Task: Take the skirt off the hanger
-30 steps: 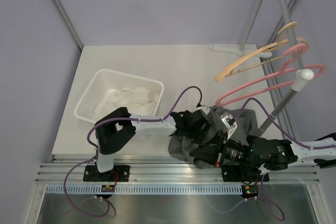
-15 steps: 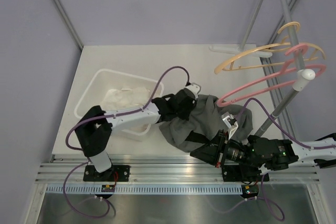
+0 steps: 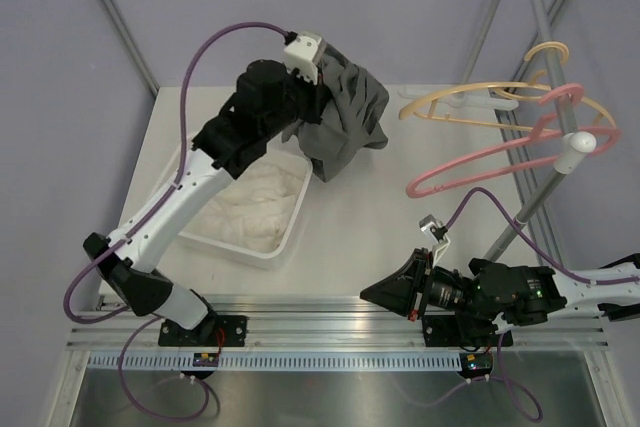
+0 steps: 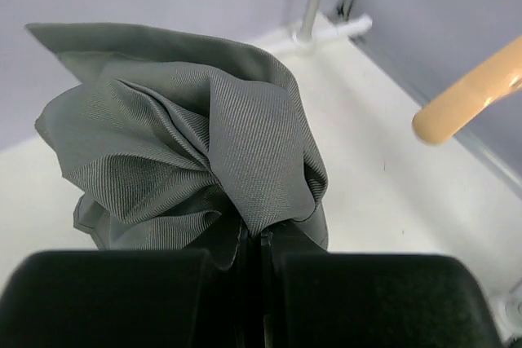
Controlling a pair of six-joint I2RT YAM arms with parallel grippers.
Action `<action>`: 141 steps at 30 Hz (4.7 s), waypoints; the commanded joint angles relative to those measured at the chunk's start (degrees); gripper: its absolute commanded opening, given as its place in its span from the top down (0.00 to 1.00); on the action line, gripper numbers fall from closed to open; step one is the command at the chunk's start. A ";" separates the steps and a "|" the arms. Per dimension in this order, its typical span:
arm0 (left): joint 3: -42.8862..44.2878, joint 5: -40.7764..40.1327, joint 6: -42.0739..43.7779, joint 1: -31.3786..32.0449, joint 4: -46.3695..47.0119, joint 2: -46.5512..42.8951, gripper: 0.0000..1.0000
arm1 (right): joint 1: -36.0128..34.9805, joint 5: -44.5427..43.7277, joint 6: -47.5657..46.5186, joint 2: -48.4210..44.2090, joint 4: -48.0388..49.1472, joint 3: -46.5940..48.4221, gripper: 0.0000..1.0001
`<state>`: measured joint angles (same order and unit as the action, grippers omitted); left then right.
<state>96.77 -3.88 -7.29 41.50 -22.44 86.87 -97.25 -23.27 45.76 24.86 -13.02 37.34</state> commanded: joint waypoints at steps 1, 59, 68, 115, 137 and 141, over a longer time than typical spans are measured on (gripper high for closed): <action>7.46 1.24 3.60 -3.59 -0.85 -4.43 1.00 | -0.39 -0.64 0.47 0.54 2.73 0.10 1.00; -29.53 6.34 -13.01 -19.70 2.13 -35.45 1.00 | -0.48 -0.73 2.76 1.51 3.00 -2.62 1.00; -50.88 3.51 -21.53 -29.96 3.45 -42.75 1.00 | -0.48 -1.08 3.37 2.99 3.61 -2.54 1.00; -38.86 -21.95 -24.71 5.35 -13.24 -46.44 0.01 | 0.92 -27.27 11.81 22.69 -25.67 17.34 0.01; -52.56 18.26 -31.99 -22.25 -4.47 -15.78 1.00 | 0.93 -23.93 13.39 18.82 -23.02 13.55 0.00; -54.84 22.07 -33.58 -22.16 -0.33 -9.97 1.00 | 0.92 -23.93 13.83 18.12 -22.93 12.58 0.00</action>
<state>43.88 8.56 -38.30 19.05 -25.47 75.09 -96.53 -46.78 57.87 43.79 -37.91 50.46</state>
